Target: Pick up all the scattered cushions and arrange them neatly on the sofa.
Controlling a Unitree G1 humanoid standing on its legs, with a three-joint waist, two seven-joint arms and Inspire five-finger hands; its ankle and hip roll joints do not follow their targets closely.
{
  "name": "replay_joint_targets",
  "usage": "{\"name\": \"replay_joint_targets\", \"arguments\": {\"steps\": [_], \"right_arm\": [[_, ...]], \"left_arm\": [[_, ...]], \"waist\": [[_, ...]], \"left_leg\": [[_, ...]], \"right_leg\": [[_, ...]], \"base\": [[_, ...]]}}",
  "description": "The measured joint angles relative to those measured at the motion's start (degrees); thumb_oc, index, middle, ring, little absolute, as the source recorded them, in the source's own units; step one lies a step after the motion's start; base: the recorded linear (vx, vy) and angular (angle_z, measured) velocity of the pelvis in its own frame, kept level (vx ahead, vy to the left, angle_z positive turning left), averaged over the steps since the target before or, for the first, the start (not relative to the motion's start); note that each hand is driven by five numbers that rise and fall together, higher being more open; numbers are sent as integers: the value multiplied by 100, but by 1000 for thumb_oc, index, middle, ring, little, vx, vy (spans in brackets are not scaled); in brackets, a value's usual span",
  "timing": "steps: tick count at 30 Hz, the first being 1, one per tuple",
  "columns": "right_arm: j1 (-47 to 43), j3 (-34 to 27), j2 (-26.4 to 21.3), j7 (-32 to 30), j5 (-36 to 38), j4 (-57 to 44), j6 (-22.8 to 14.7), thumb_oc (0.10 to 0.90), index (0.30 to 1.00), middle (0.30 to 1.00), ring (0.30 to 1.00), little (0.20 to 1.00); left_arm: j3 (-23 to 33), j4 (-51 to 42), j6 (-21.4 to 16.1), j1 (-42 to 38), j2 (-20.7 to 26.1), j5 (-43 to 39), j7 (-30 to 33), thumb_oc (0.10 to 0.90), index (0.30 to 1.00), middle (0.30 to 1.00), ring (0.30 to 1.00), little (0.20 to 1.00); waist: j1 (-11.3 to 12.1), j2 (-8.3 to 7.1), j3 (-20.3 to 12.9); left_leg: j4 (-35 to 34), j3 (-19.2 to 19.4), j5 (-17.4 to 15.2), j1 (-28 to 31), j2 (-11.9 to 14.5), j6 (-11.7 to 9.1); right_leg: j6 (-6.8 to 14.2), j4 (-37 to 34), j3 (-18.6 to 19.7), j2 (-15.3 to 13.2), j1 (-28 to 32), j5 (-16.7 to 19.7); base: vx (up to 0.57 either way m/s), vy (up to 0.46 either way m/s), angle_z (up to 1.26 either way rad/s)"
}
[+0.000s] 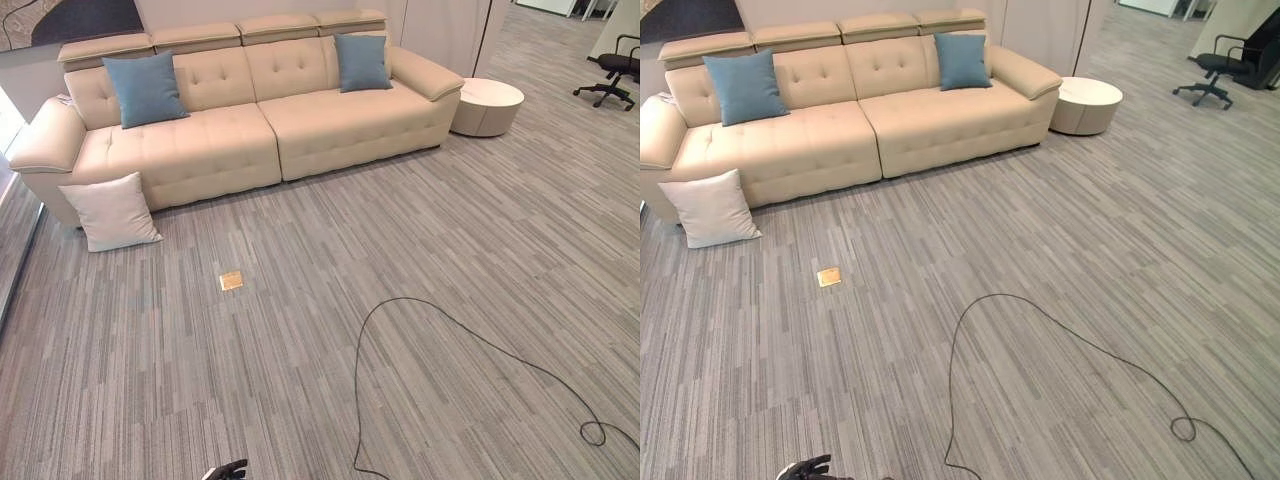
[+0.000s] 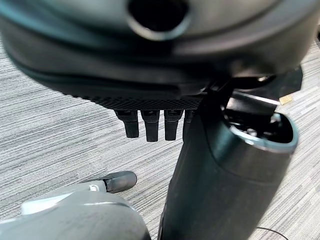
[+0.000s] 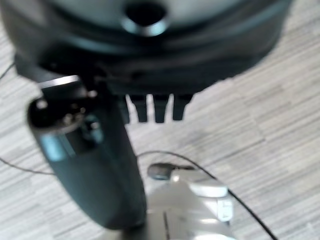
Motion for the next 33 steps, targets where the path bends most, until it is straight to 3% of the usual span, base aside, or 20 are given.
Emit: {"name": "replay_joint_targets", "arguments": {"steps": [5, 22, 25, 26, 27, 28, 30, 31, 33], "right_arm": [[-92, 17, -55, 1, -251, 13, 14, 800, 900, 900, 900, 900], [-168, -3, -174, 25, -270, 44, 29, 800, 900, 900, 900, 900], [-192, 49, -212, 26, -333, 60, 67, 800, 900, 900, 900, 900], [-268, 186, -222, 19, -420, 29, 110, 800, 900, 900, 900, 900], [-353, 490, -262, 18, -487, 6, 120, 800, 900, 900, 900, 900], [-484, 557, -273, 27, -599, 12, 119, 800, 900, 900, 900, 900], [-761, 822, -294, 14, -814, 13, 124, 800, 900, 900, 900, 900], [-797, 853, -281, 22, -898, 30, 142, 800, 900, 900, 900, 900], [-887, 807, -301, 10, -916, 48, 147, 800, 900, 900, 900, 900]], "left_arm": [[-482, 27, 135, -193, -35, 261, -21, 800, 900, 900, 900, 900], [-402, 124, 128, -223, -89, 313, -125, 800, 900, 900, 900, 900], [-240, 122, 126, -222, -100, 203, -128, 800, 900, 900, 900, 900], [-196, 116, 117, -219, -96, 192, -135, 800, 900, 900, 900, 900], [-203, 120, 103, -428, -74, 193, -119, 800, 900, 900, 900, 900], [-223, 122, 100, -594, -44, 197, -111, 800, 900, 900, 900, 900], [-167, 103, 89, -957, -44, 179, -65, 800, 900, 900, 900, 900], [-160, 46, 68, -1108, -38, 201, -58, 800, 900, 900, 900, 900], [-138, -48, 57, -1100, -11, 192, -58, 800, 900, 900, 900, 900]], "waist": [[-65, 57, -5], [-137, 189, 12], [-123, 179, 76], [9, 136, 131], [24, 124, 242], [73, 35, 356], [400, -135, 694], [426, -217, 846], [538, -182, 894]], "left_leg": [[0, 77, 3, -112, 22, -5], [-8, 47, -31, -211, 25, -72], [7, -68, 19, -288, 20, -66], [55, -112, 43, -395, 16, -88], [421, -309, 57, -707, -36, -147], [675, -421, 133, -941, -113, -294], [1368, -439, 283, -1638, -249, -586], [1478, 59, 210, -1780, -196, -592], [1188, 1181, 249, -1928, 362, -602]], "right_leg": [[-24, 1, 9, -3, -106, 22], [-35, 0, -43, -2, -176, 29], [-77, 13, -184, -8, -189, 50], [-76, 41, -253, -2, -193, 49], [-71, 55, -503, -40, -230, 40], [-120, 48, -692, -125, -305, 39], [-276, 37, -1154, -267, -389, 77], [-309, 32, -1457, -331, -339, 52], [-271, -5, -1881, -189, -202, -174]], "base": [[7, -6, -2], [6, -6, 1], [-58, -61, 25], [-126, -96, 53], [-113, -117, 86], [-21, -107, 112], [146, -78, 123], [245, -38, 165], [305, 76, 135]]}}
